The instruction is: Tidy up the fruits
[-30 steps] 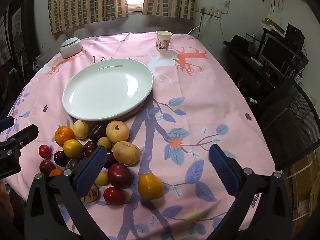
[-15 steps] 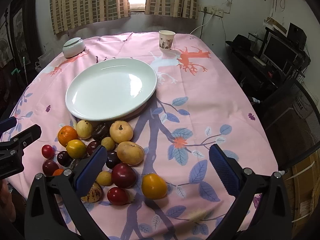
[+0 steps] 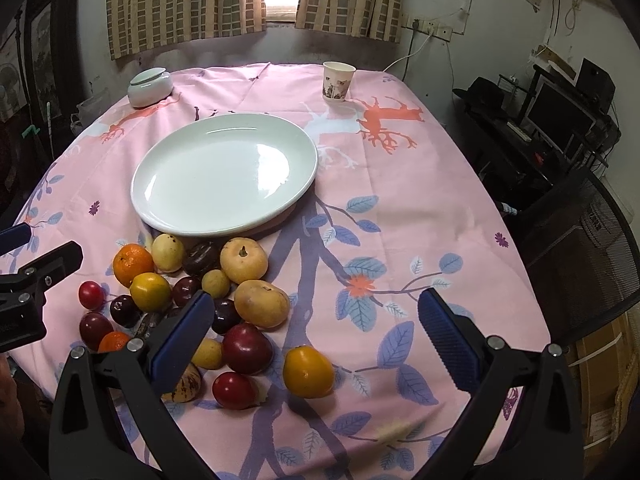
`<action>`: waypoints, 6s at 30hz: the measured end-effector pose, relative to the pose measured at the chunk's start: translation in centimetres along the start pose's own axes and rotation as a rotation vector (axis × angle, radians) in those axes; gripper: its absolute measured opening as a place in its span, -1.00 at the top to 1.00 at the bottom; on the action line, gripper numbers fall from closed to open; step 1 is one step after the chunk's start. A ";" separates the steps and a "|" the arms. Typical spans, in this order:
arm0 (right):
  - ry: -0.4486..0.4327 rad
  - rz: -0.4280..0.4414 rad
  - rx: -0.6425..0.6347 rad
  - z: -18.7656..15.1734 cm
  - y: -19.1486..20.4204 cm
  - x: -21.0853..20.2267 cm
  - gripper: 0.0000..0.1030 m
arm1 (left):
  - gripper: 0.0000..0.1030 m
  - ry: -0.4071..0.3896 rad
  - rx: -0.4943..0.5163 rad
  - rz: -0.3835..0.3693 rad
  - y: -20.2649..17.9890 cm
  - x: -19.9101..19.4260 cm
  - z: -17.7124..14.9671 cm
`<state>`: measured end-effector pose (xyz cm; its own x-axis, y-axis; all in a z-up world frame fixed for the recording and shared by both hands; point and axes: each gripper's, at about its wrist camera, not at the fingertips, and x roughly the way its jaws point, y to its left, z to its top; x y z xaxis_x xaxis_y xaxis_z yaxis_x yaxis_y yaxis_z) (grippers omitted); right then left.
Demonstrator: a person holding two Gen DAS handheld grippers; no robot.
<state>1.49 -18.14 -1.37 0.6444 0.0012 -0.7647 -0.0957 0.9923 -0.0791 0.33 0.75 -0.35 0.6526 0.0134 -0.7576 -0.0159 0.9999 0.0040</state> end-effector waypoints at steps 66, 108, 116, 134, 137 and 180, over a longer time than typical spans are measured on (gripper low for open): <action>-0.020 0.117 -0.060 -4.5 -0.1 -1.7 -0.97 | -0.96 0.086 -0.098 -0.006 4.4 1.0 -5.4; 0.072 0.237 -0.017 -5.9 -1.4 2.7 0.25 | 0.29 0.031 -0.044 -0.230 2.4 2.5 -6.3; 0.017 0.337 -0.101 0.4 0.2 3.5 0.25 | 0.29 -0.003 0.026 -0.221 1.5 3.0 0.6; 0.185 0.389 -0.244 18.2 6.2 22.9 0.26 | 0.26 0.245 0.004 -0.207 0.1 24.9 17.2; 0.205 0.378 -0.237 18.1 6.4 23.8 0.18 | 0.09 0.254 -0.007 -0.214 0.1 25.6 17.3; -0.019 0.280 -0.013 -1.4 0.7 0.0 -0.83 | -0.96 -0.042 -0.038 -0.049 3.4 0.5 -3.5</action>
<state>0.35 -17.58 -2.34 0.6057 0.2779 -0.7456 -0.2819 0.9512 0.1255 -2.05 4.12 -2.97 0.6848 -0.0347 -0.7279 -0.0109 0.9983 -0.0579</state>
